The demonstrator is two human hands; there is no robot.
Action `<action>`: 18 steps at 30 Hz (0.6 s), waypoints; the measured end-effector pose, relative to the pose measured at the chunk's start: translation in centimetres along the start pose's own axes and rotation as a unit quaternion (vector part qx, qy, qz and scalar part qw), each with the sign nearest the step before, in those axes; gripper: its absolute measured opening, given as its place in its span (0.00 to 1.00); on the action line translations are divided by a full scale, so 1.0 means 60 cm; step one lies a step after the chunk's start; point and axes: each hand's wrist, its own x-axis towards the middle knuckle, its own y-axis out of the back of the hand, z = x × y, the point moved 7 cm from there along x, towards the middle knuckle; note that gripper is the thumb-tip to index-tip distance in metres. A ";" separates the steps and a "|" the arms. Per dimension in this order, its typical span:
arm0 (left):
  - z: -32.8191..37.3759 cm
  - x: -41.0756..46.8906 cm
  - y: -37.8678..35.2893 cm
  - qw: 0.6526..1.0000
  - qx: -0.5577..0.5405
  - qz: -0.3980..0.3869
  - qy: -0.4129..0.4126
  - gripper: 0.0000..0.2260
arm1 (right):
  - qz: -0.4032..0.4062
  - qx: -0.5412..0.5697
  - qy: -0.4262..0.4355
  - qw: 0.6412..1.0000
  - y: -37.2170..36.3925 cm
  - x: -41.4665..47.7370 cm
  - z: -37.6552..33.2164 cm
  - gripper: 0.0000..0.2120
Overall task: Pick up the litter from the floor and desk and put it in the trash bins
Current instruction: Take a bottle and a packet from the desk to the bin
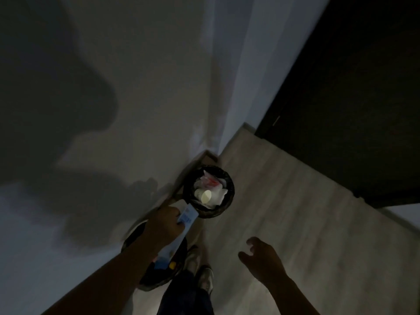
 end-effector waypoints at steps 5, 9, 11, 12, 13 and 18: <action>-0.052 0.172 -0.068 0.997 0.040 0.002 0.072 0.15 | 0.023 0.000 -0.026 0.999 0.020 0.087 0.040 0.25; -0.090 0.296 -0.126 0.990 0.074 -0.047 0.106 0.08 | 0.029 0.014 -0.044 0.999 0.017 0.176 0.061 0.24; -0.113 0.351 -0.150 0.988 0.077 -0.048 0.122 0.11 | 0.029 0.014 -0.048 0.998 0.012 0.222 0.067 0.24; -0.123 0.377 -0.158 0.987 0.075 -0.049 0.131 0.13 | 0.029 0.013 -0.050 0.998 0.010 0.243 0.068 0.24; -0.132 0.403 -0.166 0.987 0.071 -0.048 0.134 0.14 | 0.029 0.012 -0.050 0.998 0.007 0.263 0.068 0.24; -0.154 0.503 -0.199 0.988 0.073 -0.056 0.126 0.12 | 0.037 0.004 -0.044 0.998 0.000 0.345 0.061 0.24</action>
